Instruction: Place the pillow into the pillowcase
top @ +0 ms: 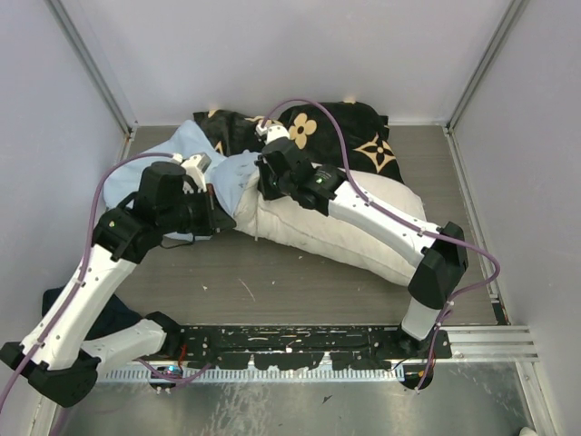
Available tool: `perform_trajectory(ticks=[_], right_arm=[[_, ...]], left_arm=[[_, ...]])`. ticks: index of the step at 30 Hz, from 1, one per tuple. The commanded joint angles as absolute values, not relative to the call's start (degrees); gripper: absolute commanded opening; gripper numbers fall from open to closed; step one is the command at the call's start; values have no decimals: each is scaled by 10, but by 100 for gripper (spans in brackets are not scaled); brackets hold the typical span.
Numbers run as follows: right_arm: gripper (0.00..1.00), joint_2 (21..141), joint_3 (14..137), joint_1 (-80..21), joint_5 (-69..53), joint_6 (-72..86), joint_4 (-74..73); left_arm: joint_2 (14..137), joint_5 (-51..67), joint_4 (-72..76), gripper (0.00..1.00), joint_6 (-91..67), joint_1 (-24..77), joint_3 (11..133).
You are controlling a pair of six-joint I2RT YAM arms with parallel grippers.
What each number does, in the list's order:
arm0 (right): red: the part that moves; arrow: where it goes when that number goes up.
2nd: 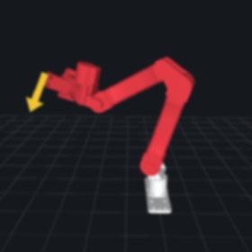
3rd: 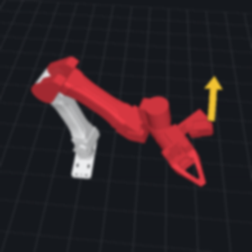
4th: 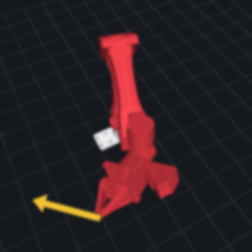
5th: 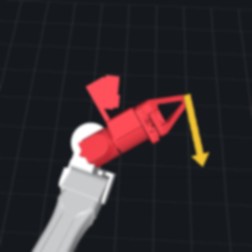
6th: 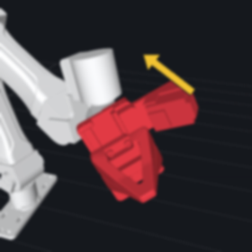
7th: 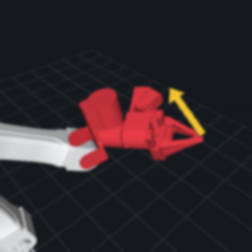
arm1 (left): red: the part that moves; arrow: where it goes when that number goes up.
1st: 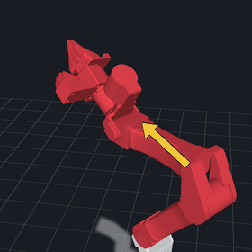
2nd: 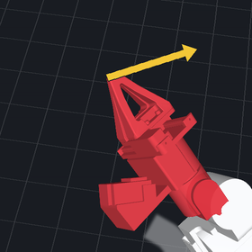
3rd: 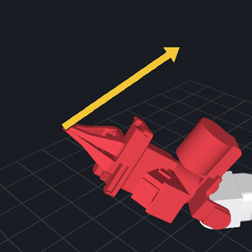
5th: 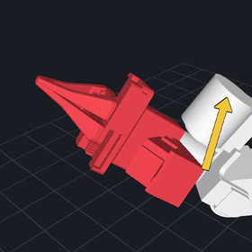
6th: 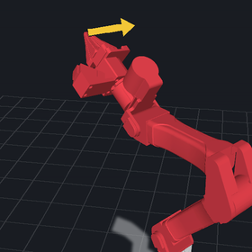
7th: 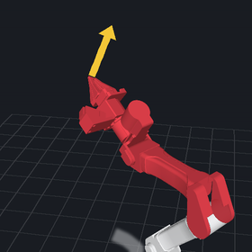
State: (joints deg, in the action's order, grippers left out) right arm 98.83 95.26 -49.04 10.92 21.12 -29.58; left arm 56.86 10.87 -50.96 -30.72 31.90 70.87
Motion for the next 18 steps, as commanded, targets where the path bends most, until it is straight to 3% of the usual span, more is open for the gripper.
perform_trajectory(ticks=[1, 18], right_arm=[[1, 953, 990, -457, 196, 203, -118], [1, 1000, 995, -470, 159, 252, -100]], left_arm=[[596, 235, -599, 0, -310, 328, 793], [693, 410, -353, 0, -498, 328, 908]])
